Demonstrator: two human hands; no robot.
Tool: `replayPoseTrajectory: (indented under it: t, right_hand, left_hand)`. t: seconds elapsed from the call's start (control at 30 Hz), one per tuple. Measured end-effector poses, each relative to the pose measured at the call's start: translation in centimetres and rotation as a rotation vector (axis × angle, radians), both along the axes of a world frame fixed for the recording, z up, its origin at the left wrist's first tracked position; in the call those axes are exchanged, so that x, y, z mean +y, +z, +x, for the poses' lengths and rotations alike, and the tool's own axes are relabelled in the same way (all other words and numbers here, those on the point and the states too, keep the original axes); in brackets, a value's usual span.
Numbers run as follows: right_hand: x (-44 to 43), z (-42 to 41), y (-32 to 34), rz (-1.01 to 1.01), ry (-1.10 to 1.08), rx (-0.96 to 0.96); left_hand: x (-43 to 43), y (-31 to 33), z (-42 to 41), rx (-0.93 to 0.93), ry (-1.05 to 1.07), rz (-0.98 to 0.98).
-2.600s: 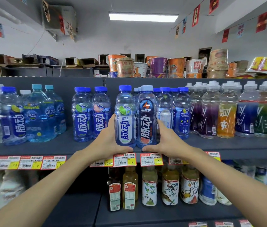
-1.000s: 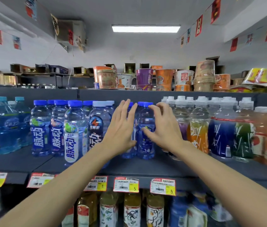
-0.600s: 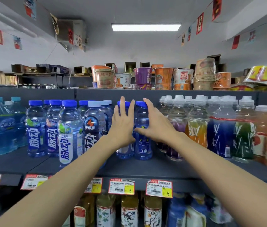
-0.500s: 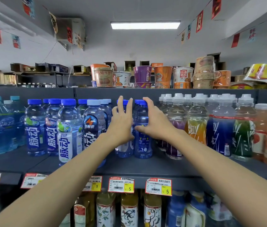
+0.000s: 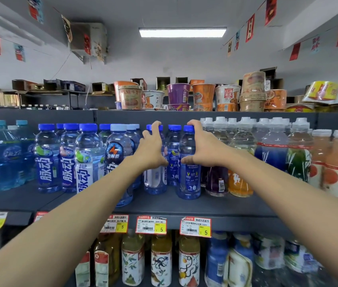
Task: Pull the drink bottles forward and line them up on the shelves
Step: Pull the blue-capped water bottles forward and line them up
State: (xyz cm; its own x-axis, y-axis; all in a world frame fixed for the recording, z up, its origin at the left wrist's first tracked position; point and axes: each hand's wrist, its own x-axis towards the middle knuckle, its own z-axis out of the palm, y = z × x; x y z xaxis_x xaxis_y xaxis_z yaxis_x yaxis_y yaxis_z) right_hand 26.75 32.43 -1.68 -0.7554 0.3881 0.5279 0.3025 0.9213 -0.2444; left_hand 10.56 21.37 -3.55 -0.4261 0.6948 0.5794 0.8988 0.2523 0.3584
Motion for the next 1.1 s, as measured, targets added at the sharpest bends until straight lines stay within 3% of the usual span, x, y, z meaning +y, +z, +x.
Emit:
replayPoseTrajectory:
  t: [0.2, 0.47, 0.67, 0.77, 0.93, 1.1]
  right_hand:
    - [0.0, 1.5, 1.1, 0.052, -0.030, -0.104]
    - [0.4, 3.3, 1.9, 0.106, -0.031, -0.152]
    - [0.6, 3.2, 2.7, 0.248, -0.051, -0.088]
    - [0.3, 2.7, 2.8, 0.229, -0.052, -0.096]
    - [0.0, 1.8, 2.5, 0.398, -0.213, -0.071]
    - [0.5, 1.8, 3.4, 0.266, -0.106, -0.096]
  left_hand:
    - [-1.8, 0.6, -0.2, -0.066, -0.238, 0.005]
    - [-4.0, 1.9, 0.3, -0.125, -0.422, -0.132]
    - [-3.7, 3.0, 1.2, 0.089, -0.297, -0.048]
    - [-3.4, 3.2, 1.7, 0.193, -0.283, -0.103]
    - [-3.5, 3.1, 1.6, 0.226, -0.253, -0.115]
    - [-4.1, 3.5, 0.9, 0.222, -0.294, -0.113]
